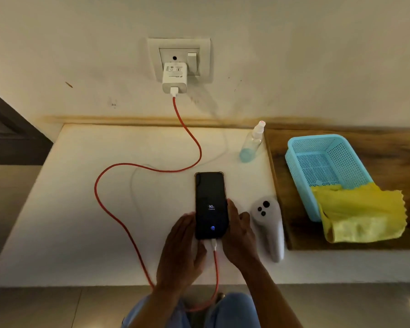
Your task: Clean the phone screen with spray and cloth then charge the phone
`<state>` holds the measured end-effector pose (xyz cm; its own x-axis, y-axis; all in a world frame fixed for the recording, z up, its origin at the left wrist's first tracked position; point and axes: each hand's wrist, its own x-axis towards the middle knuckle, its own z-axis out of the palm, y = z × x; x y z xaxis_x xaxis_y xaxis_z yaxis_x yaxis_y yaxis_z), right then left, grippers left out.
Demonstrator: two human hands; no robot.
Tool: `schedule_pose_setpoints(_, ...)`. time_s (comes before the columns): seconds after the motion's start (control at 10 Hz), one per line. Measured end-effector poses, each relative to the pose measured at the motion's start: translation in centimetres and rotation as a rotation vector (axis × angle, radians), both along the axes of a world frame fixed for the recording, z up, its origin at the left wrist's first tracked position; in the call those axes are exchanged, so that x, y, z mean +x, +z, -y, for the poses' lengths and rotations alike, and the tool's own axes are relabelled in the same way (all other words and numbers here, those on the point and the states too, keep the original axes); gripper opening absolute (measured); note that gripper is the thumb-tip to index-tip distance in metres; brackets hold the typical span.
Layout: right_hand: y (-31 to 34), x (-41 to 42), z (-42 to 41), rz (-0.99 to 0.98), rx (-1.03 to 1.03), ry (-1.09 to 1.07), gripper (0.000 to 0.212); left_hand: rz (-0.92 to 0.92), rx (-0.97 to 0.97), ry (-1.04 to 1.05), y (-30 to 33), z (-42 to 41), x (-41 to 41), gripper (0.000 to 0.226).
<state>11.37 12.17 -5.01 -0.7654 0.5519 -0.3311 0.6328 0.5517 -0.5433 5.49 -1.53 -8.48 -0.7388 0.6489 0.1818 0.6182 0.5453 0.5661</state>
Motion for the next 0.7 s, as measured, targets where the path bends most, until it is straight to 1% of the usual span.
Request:
schedule_pose_setpoints(0.1, 0.0, -0.4, -0.1, -0.011, 0.018, -0.053, 0.066, 0.014, 0.043, 0.021, -0.1, 0.1, 0.1, 0.062)
schedule_pose_setpoints(0.2, 0.1, -0.8, -0.1, -0.018, 0.001, -0.08, 0.064, 0.038, 0.027, 0.037, -0.2, 0.0, 0.2, 0.058)
schedule_pose_setpoints(0.3, 0.1, -0.9, -0.3, -0.042, -0.045, -0.106, 0.067, 0.073, 0.004, 0.021, -0.2, 0.0, 0.1, 0.059)
schedule_pose_setpoints(0.4, -0.2, -0.6, -0.2, -0.035, -0.036, -0.106, 0.067, 0.096, 0.005, 0.007, -0.1, 0.1, 0.1, 0.06)
schedule_pose_setpoints(0.5, 0.3, -0.8, -0.4, 0.0, -0.104, -0.084, 0.06, 0.217, 0.003, -0.01, 1.1, -0.5, 0.0, 0.057)
schedule_pose_setpoints(0.6, 2.5, -1.5, -1.8, 0.027, -0.245, -0.141, 0.057, 0.372, -0.076, -0.007, 3.2, -1.1, -0.6, 0.056)
schedule_pose_setpoints(0.7, 6.0, 1.9, -1.2, -0.016, -0.142, -0.147, 0.053, 0.461, -0.354, -0.024, 6.9, 0.5, 0.0, 0.057)
